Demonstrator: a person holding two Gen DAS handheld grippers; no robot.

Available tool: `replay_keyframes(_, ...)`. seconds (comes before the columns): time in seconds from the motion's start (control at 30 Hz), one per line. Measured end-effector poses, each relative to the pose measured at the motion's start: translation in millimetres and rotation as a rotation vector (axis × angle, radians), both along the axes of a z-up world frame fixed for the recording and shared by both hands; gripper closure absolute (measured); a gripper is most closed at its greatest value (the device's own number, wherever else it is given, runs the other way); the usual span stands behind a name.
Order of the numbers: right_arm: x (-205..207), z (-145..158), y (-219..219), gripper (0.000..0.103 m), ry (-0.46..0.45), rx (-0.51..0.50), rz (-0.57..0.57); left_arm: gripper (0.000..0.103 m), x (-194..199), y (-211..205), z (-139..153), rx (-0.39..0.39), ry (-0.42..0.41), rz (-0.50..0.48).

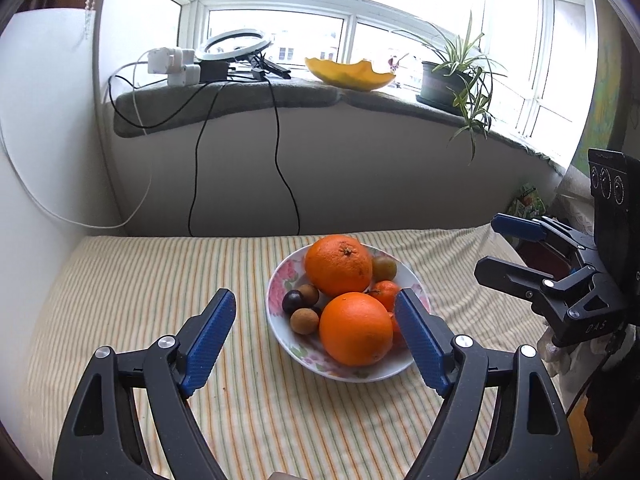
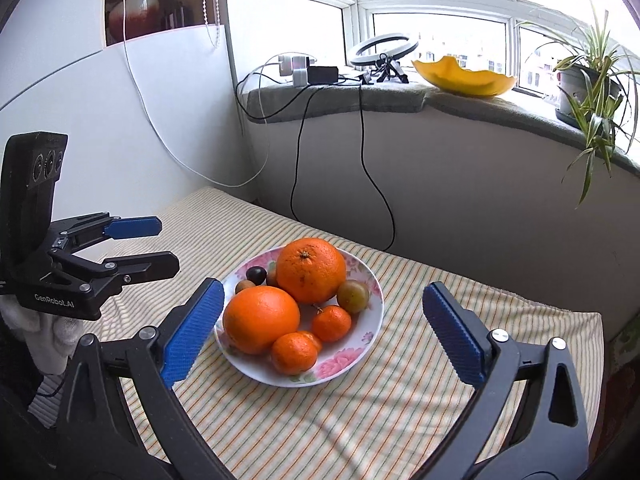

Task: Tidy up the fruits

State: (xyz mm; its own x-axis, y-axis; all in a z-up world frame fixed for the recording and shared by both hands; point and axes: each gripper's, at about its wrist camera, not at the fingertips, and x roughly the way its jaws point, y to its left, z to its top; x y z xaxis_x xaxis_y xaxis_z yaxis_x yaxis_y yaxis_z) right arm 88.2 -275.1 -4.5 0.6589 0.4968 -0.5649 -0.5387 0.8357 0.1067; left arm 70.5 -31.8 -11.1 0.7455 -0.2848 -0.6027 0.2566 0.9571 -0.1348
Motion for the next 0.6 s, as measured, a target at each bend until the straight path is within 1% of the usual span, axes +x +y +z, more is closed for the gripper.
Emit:
replay_keyframes(0.13,-10.7,5.8,-4.6,0.002,-0.012,0.037,-0.026,0.021,-7.6,3.0,3.5,-0.008,-0.013,0.018)
replay_keyframes(0.27,-20.1,9.1,-11.6,0.001,-0.022,0.073,-0.073,0.021,-15.5,4.4,5.0,0.011,-0.028,0.038)
replay_keyframes(0.4,-29.7,12.6,-17.0,0.000,-0.047,0.068,-0.113,0.021,-21.5,7.1,7.1,0.007,-0.037,0.048)
replay_keyframes(0.6,-41.7,17.4,-23.0,0.000,-0.071,0.069,-0.143,0.021,-27.6,9.5,8.7,0.007,-0.046,0.059)
